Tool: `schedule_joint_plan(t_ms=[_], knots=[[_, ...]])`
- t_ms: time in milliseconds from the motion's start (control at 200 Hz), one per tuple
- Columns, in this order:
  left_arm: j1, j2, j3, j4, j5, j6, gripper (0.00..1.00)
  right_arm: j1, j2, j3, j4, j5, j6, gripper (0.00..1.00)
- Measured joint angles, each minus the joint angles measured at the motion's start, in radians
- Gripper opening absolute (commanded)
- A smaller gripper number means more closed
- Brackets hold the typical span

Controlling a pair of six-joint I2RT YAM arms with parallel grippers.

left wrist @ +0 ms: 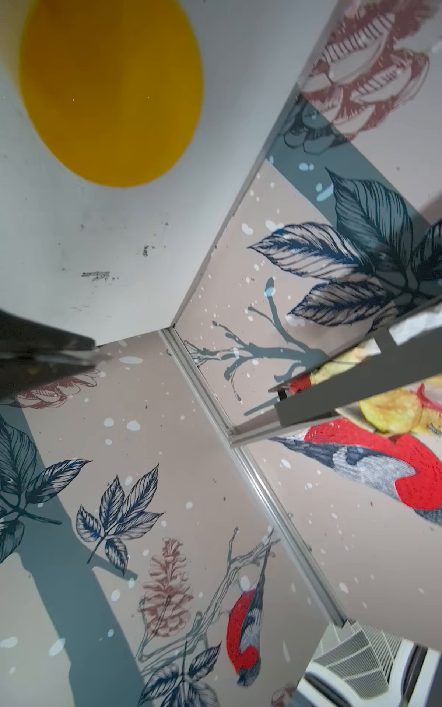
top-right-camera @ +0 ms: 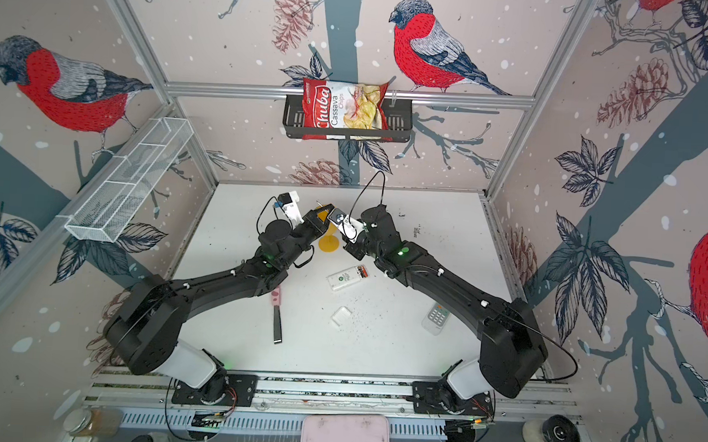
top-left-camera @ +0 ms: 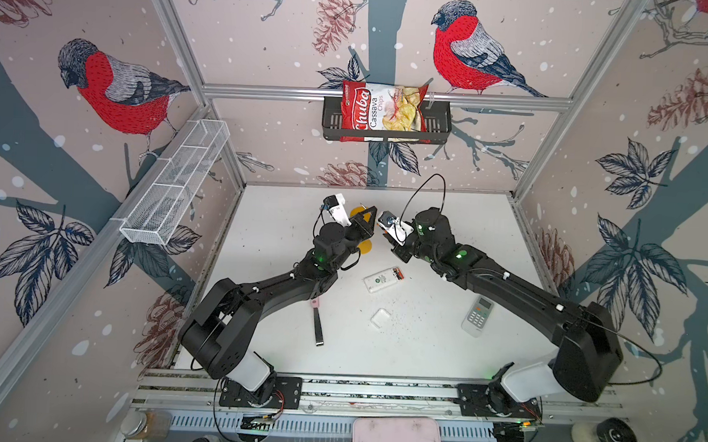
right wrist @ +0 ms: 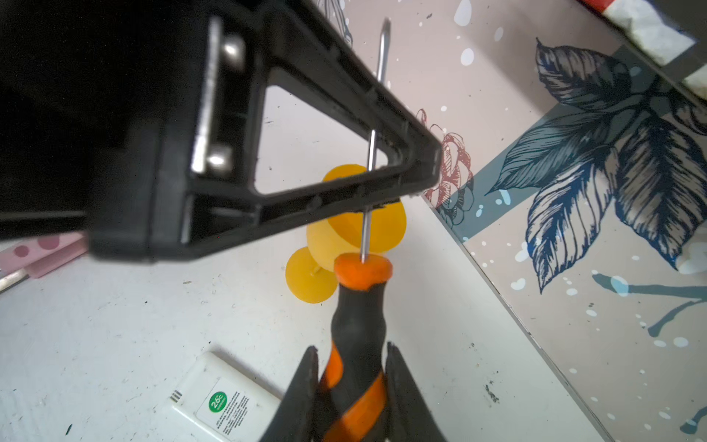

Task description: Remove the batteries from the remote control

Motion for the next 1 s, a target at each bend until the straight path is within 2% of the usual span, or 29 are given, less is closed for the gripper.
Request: schedule_joint_plan(t_ms=[185, 205, 270, 330, 390, 460, 580, 720, 845, 1001], knots=[[0.001, 0.009, -0.024, 0.042, 0.006, -0.011, 0.0, 0.001, -0.003, -0.01, 0.004, 0.005, 0.001, 0.02], [0.001, 0.01, -0.027, 0.046, 0.007, -0.015, 0.0, 0.001, -0.003, -0.011, 0.005, 0.005, 0.002, 0.06], [0.001, 0.01, -0.038, 0.06, 0.008, -0.019, 0.0, 0.001, -0.003, -0.016, 0.005, 0.005, 0.003, 0.32], [0.002, 0.009, -0.046, 0.069, 0.008, -0.023, 0.0, -0.002, -0.003, -0.018, 0.004, -0.001, 0.008, 0.51], [0.005, 0.004, -0.052, 0.061, 0.0, -0.014, 0.0, -0.011, -0.006, -0.018, 0.006, -0.01, 0.01, 0.64], [0.014, -0.002, -0.058, 0.036, -0.007, -0.014, 0.0, -0.039, -0.024, -0.023, 0.014, -0.038, 0.031, 0.73], [0.026, -0.019, -0.058, 0.021, -0.017, 0.005, 0.0, -0.116, -0.066, -0.063, 0.064, -0.159, 0.119, 0.79], [0.039, -0.02, -0.052, 0.018, -0.002, 0.011, 0.0, -0.214, -0.148, -0.238, 0.268, -0.363, 0.352, 0.89], [0.051, -0.014, -0.052, 0.025, 0.002, 0.01, 0.0, -0.264, -0.151, -0.371, 0.484, -0.515, 0.594, 0.91], [0.051, 0.0, -0.05, 0.047, 0.006, 0.007, 0.0, -0.281, -0.088, -0.449, 0.791, -0.611, 0.869, 0.89]])
